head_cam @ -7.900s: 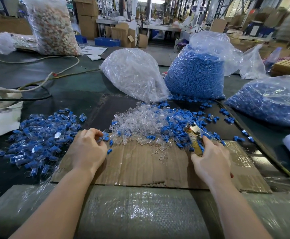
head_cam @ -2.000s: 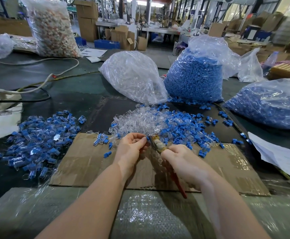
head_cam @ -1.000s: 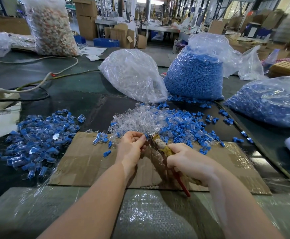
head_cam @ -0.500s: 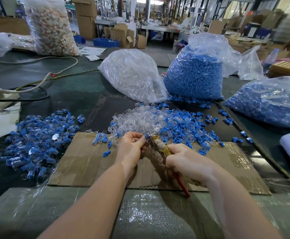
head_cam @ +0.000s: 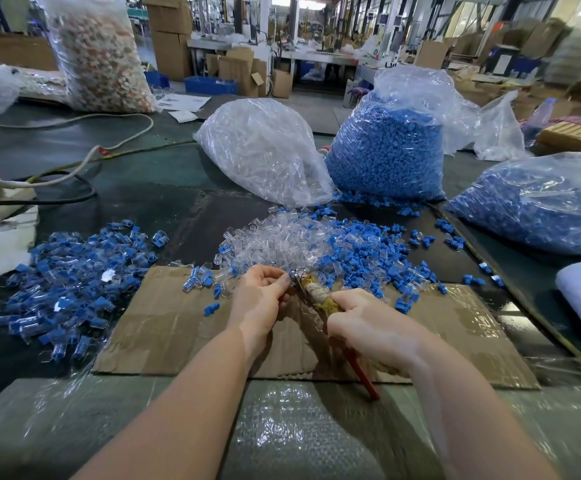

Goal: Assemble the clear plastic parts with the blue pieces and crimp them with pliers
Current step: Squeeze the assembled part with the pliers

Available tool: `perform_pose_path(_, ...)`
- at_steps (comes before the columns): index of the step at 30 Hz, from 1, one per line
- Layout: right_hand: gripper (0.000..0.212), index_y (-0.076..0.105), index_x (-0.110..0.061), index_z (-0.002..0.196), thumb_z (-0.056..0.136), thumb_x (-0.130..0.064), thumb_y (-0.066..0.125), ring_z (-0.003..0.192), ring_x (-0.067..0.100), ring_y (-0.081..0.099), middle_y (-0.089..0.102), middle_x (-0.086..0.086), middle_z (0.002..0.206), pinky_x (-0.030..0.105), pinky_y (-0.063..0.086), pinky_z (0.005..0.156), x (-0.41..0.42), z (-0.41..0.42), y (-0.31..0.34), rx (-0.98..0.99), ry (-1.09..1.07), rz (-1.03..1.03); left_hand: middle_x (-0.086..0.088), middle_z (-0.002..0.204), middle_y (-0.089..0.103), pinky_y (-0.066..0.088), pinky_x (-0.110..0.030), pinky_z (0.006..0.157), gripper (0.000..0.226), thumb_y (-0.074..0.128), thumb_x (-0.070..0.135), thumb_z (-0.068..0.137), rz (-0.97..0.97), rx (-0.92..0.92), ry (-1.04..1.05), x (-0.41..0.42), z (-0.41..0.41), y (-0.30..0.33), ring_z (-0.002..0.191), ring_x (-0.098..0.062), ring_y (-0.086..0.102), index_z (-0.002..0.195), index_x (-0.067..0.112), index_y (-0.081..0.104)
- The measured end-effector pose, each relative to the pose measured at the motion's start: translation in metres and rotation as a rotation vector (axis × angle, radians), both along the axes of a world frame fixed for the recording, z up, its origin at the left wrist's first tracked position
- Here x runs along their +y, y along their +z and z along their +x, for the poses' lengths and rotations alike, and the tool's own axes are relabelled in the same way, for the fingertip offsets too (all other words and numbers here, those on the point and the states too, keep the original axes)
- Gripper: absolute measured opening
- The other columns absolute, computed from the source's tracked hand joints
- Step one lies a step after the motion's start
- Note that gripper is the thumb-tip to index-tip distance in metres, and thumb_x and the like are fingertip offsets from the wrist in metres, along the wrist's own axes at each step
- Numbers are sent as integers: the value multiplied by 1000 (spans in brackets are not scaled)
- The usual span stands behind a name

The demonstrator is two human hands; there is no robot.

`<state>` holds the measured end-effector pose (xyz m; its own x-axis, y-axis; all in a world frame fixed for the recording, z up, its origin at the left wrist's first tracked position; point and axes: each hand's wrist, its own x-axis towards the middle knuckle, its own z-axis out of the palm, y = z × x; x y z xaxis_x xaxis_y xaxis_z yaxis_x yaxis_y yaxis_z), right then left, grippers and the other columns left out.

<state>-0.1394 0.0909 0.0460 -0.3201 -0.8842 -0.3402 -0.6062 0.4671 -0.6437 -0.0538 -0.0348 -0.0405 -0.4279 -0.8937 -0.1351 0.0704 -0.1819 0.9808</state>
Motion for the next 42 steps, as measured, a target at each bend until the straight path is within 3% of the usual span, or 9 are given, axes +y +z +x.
perform_pose_path(4,9,48,-18,85,91,-13,43,67,7,46,47,-4,86,21,31,51,-3,1,-6,56,8,-13,-5,75,59,44,-16,48,8,55,6,91,-15,-19,-12,2,2,2,57,-6,53,87,14,56)
perform_pose_path(11,21,39,-21,72,90,-11,44,60,4,40,42,-8,76,17,27,47,-4,1,-16,147,-20,-38,-7,79,59,44,-20,53,6,54,7,91,6,-12,-26,6,5,7,63,-10,53,91,12,56)
perform_pose_path(16,9,59,-14,78,81,-6,55,43,0,47,56,-1,68,12,32,39,3,3,-17,-74,-122,-192,-3,68,59,42,-18,45,8,53,5,92,18,29,-4,7,5,7,49,-4,53,88,11,55)
perform_pose_path(21,31,53,-16,114,84,-19,58,101,18,48,46,-1,97,28,39,83,7,-12,-33,394,-286,-216,-5,65,57,42,-20,47,14,51,3,93,-45,58,18,12,4,8,52,-10,50,85,14,53)
perform_pose_path(25,55,40,-16,136,87,-34,60,116,22,43,49,5,116,34,36,99,11,-24,-43,571,-363,-183,2,75,56,41,-9,53,20,56,6,90,-360,-154,90,13,9,19,60,0,49,78,22,55)
perform_pose_path(30,63,34,-18,141,89,-44,56,126,25,39,46,8,132,37,33,103,16,-32,-54,702,-405,-151,3,90,51,37,-12,66,14,62,11,87,-673,-417,296,-9,36,31,70,-4,48,78,21,59)
perform_pose_path(33,59,38,-18,138,89,-46,55,119,24,42,48,7,124,36,36,98,17,-33,-56,734,-417,-160,5,88,54,32,-17,59,7,63,14,87,-721,-598,384,-27,59,28,71,-6,48,85,20,64)
perform_pose_path(36,62,35,-18,141,89,-48,53,119,23,42,47,7,126,35,37,97,17,-32,-58,751,-419,-148,0,92,59,35,-27,64,9,62,16,89,-727,-773,425,-38,75,19,81,-18,53,93,18,69)
perform_pose_path(42,64,33,-19,142,89,-49,53,120,24,41,46,7,128,36,37,97,18,-31,-62,759,-435,-146,-4,104,61,38,-32,71,19,58,18,91,-714,-819,390,-38,82,9,98,-23,50,105,15,70)
